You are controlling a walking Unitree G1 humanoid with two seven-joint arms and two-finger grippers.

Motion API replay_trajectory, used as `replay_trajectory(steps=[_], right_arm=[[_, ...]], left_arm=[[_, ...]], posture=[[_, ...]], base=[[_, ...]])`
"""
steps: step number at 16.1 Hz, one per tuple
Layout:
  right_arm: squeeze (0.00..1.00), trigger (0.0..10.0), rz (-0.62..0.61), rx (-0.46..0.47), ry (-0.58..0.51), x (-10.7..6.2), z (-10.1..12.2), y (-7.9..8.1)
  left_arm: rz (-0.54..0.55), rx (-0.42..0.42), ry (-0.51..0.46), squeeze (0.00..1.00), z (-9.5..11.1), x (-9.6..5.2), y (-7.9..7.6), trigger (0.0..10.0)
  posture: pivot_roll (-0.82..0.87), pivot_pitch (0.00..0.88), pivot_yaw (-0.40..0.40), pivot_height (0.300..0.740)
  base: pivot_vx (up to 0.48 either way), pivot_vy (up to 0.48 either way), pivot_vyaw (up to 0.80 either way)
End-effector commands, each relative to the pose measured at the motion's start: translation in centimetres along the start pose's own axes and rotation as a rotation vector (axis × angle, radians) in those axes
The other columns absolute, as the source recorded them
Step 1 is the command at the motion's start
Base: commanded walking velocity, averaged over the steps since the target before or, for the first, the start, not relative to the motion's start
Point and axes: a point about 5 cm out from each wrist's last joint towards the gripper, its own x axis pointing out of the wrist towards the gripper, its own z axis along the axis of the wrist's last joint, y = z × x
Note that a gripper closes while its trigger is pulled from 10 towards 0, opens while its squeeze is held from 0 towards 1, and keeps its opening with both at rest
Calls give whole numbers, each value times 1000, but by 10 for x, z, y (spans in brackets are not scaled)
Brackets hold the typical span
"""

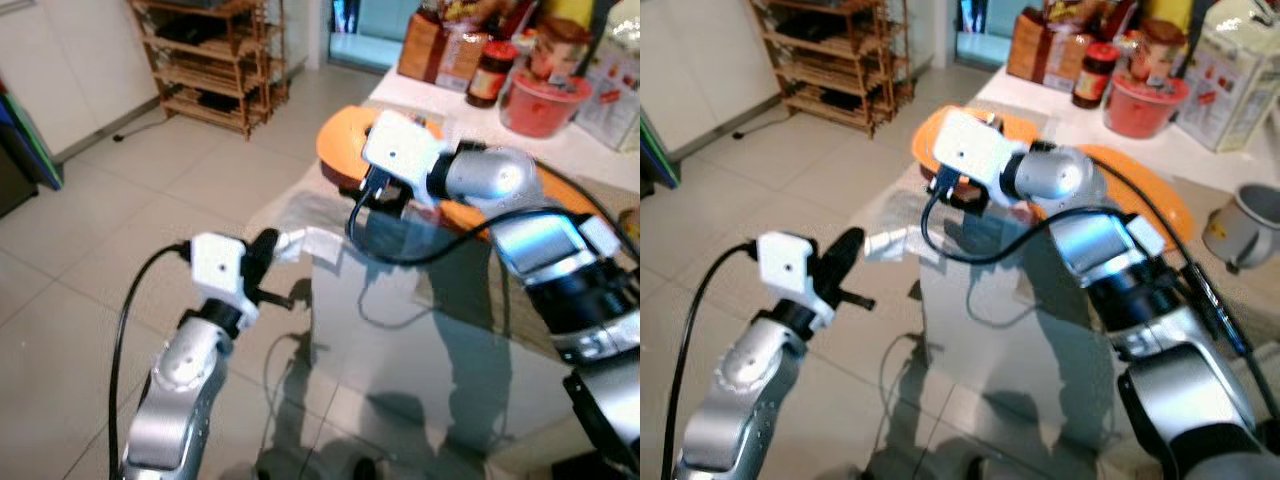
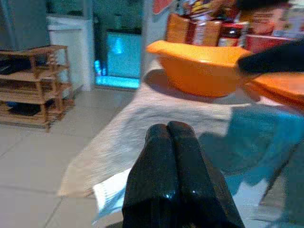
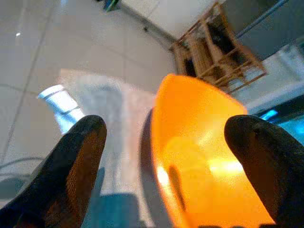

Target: Setting the table

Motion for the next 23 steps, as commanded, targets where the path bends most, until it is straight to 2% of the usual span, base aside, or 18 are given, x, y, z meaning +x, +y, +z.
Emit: replay_trajectory(steps=[1,3,6,7,9,12,13,23], right_arm=[[0,10000,38,-22,-30,4,11,4],[0,10000,27,4,-35,8,12,0],[0,10000,-13,4,37,12,1,-7],[0,10000,-12,0,91,14,-4,-6],[0,10000,21,14,128,17,-8,-2],[0,10000,-43,48,135,18,-6,-13],[0,0,-57,56,130,17,-5,-15],[0,0,5,64,153,19,-5,-2]], left_arm=[[-17,15,-14,0,5,-1,-2,10000],[-20,22,-11,0,4,-3,-3,10000],[-17,21,-12,0,5,-6,-5,10000],[-11,15,-12,0,6,-9,-6,10000],[-14,11,0,0,5,-13,-9,10000],[-3,7,5,0,6,-18,-10,10000],[4,0,3,0,6,-19,-11,10000],[2,-16,-7,0,14,-22,-16,10000]], posture=[[-23,73,-1,740],[-20,78,-4,740],[-19,95,-11,740],[-19,110,-14,740],[-15,127,-13,740],[-15,152,-22,740],[-16,158,-25,740],[-25,185,-32,740]], base=[[0,0,0],[0,0,0],[0,0,0],[0,0,0],[0,0,0],[0,0,0],[0,0,0],[0,0,0]])
